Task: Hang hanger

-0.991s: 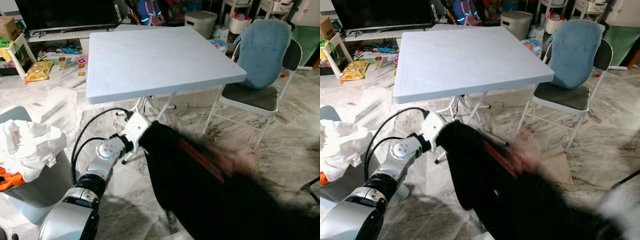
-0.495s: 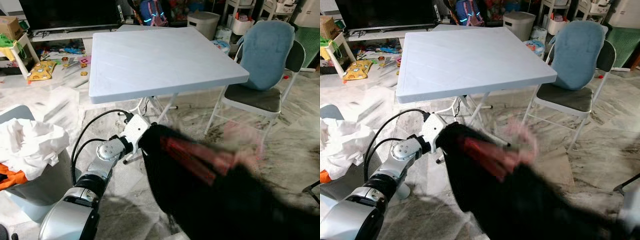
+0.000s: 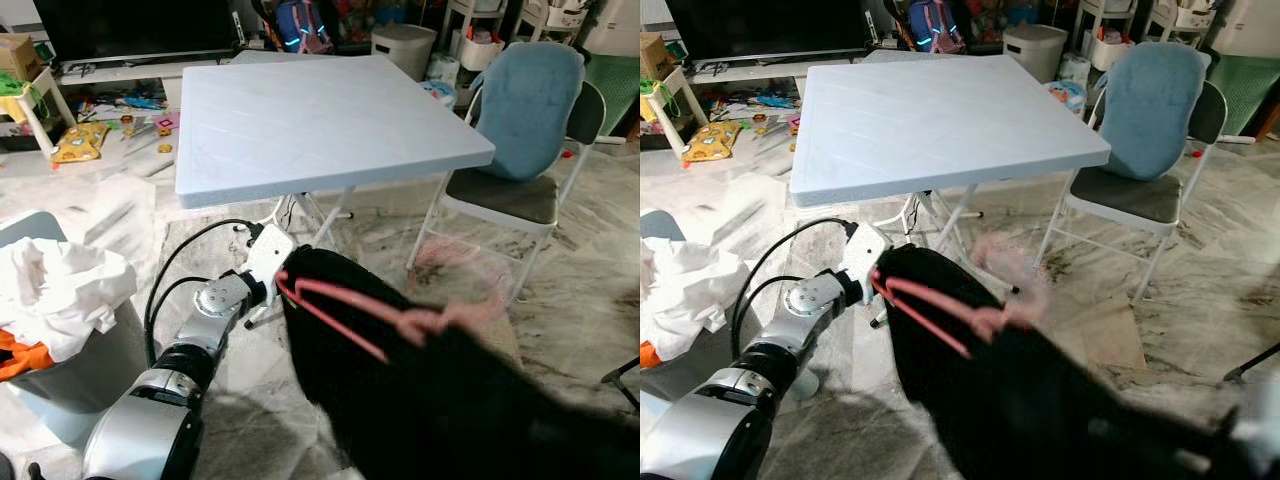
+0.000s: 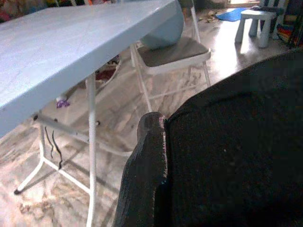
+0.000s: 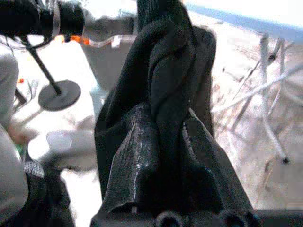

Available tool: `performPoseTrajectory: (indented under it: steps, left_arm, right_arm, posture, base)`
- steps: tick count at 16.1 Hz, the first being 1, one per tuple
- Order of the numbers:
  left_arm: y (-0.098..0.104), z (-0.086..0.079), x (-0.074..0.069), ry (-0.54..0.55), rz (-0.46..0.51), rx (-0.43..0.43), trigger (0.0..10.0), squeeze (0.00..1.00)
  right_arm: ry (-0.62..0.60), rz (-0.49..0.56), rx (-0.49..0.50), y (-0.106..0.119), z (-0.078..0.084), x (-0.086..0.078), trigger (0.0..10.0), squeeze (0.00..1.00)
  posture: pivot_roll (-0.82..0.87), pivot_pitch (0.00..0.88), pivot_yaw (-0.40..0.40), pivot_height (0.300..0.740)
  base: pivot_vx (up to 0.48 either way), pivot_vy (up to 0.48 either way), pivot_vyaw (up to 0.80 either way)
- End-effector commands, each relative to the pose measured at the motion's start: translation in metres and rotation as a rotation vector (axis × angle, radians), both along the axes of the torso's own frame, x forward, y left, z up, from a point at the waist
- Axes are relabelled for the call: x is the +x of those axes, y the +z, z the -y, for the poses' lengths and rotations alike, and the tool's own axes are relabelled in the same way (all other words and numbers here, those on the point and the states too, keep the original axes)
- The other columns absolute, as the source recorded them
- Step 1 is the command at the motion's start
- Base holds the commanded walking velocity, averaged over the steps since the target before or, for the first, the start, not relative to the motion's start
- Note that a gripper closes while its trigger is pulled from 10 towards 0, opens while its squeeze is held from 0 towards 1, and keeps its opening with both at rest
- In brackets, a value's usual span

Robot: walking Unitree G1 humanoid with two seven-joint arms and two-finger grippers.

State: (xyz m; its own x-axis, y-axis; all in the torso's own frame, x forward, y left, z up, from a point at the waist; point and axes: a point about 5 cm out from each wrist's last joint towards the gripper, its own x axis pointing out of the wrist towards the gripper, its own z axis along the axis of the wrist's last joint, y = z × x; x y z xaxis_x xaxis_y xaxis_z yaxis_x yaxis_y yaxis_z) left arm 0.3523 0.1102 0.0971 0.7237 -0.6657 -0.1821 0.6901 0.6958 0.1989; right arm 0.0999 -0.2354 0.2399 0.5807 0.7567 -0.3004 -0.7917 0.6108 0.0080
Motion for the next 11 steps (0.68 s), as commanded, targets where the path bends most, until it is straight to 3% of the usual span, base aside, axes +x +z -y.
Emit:
performPoseTrajectory:
  steps: [1,3,6,7,8,9,11]
  left_arm:
    - [-0.015,0.005,-0.009,-0.052,-0.058,0.048,0.0,0.00]
    - [-0.018,0.007,-0.012,-0.063,-0.067,0.036,0.0,0.00]
    - [-0.018,0.010,-0.013,-0.072,-0.070,0.025,0.0,0.00]
    - [-0.018,0.011,-0.014,-0.082,-0.071,0.018,2.1,0.00]
    - [-0.016,0.013,-0.014,-0.096,-0.069,0.003,4.2,0.49]
    - [-0.016,0.016,-0.015,-0.113,-0.078,-0.014,10.0,1.00]
    - [-0.017,0.024,-0.023,-0.217,-0.047,0.019,10.0,1.00]
  right_arm:
    - [0.005,0.131,0.077,0.020,0.001,0.004,10.0,0.00]
    - [-0.039,0.173,0.078,0.025,0.010,0.009,10.0,0.00]
    - [-0.039,0.188,0.137,0.027,0.003,0.016,10.0,0.00]
    - [-0.097,0.216,0.133,0.024,0.002,0.027,10.0,0.00]
    - [-0.155,0.251,0.112,0.021,0.000,0.039,10.0,0.00]
    - [-0.183,0.266,0.097,0.019,-0.001,0.046,10.0,0.00]
    - [-0.292,0.269,-0.038,-0.002,0.001,0.069,10.0,0.00]
  posture:
    - [-0.09,0.000,-0.004,0.740]
    - [-0.09,0.000,-0.008,0.740]
    - [-0.08,0.000,-0.011,0.740]
    - [-0.08,0.000,-0.011,0.740]
    - [-0.08,0.000,-0.013,0.740]
    - [-0.08,0.000,-0.014,0.740]
    - [-0.07,0.000,-0.018,0.740]
  base:
    - [0.000,0.000,0.00]
    - [0.000,0.000,0.00]
    - [0.000,0.000,0.00]
    - [0.000,0.000,0.00]
    - [0.000,0.000,0.00]
    - [0.000,0.000,0.00]
    - [0.000,0.000,0.00]
